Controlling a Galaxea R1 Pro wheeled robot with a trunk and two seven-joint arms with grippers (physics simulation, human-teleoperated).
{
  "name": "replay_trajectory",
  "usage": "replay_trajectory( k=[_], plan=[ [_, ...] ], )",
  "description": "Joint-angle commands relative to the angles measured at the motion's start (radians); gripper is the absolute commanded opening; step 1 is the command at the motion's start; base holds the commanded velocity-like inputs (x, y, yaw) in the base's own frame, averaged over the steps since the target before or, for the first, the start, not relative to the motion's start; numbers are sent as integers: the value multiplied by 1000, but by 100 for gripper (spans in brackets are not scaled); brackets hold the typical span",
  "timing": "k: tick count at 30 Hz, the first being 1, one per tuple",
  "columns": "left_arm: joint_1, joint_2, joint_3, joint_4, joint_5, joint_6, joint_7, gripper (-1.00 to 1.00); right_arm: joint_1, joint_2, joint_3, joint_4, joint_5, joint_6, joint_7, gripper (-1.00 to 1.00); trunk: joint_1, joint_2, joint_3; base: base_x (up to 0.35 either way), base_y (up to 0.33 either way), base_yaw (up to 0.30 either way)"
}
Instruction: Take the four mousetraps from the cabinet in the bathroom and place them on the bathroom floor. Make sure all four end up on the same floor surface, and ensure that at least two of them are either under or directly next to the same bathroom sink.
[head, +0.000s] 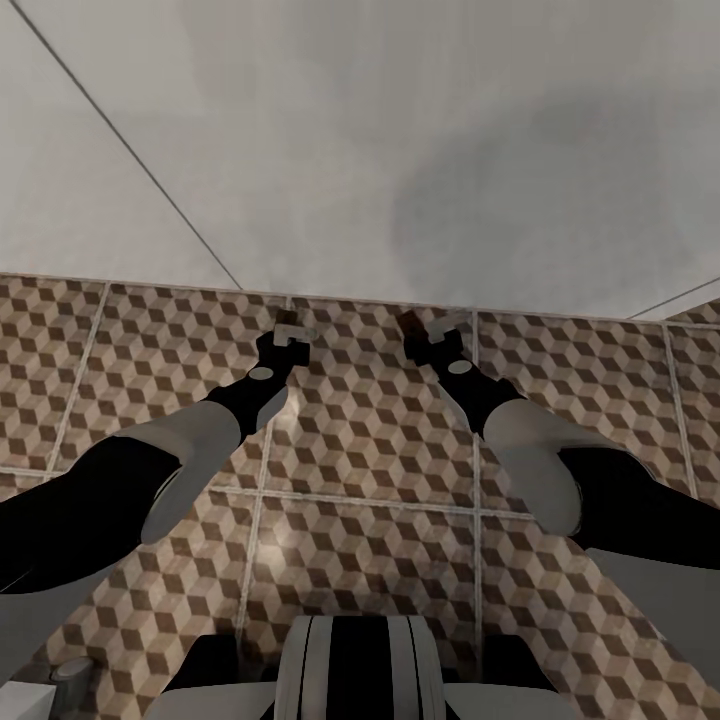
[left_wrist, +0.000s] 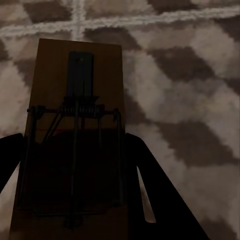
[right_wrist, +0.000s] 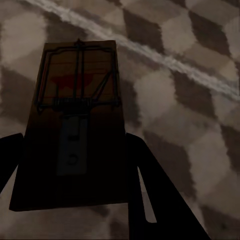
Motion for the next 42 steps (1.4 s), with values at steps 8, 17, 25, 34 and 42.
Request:
replay_trajectory(
  k=[8,17,25,34,42],
  plan=[
    [-1,-1,-9,1,9,-3,3,-100,1,-2,-4,20,6,-4,-2,-100,0,0,0,0,0,0],
    [-1,-1,-9,1,9,-3,3,-100,2,-1,-4,32,6,-3,-2,-100,0,0,0,0,0,0],
    [-1,-2,-9,1,9,-2,3,-100,4,-2,-4,42,6,-3,-2,-100,0,0,0,0,0,0],
    [-1,-2,-9,1,9,-2,3,-100,4,-1,-4,43,6,-4,-2,-100,0,0,0,0,0,0],
    [-1,-2,-9,1,9,-2,3,-100,4,-1,-4,43,6,-12,-2,-100,0,0,0,0,0,0]
  ],
)
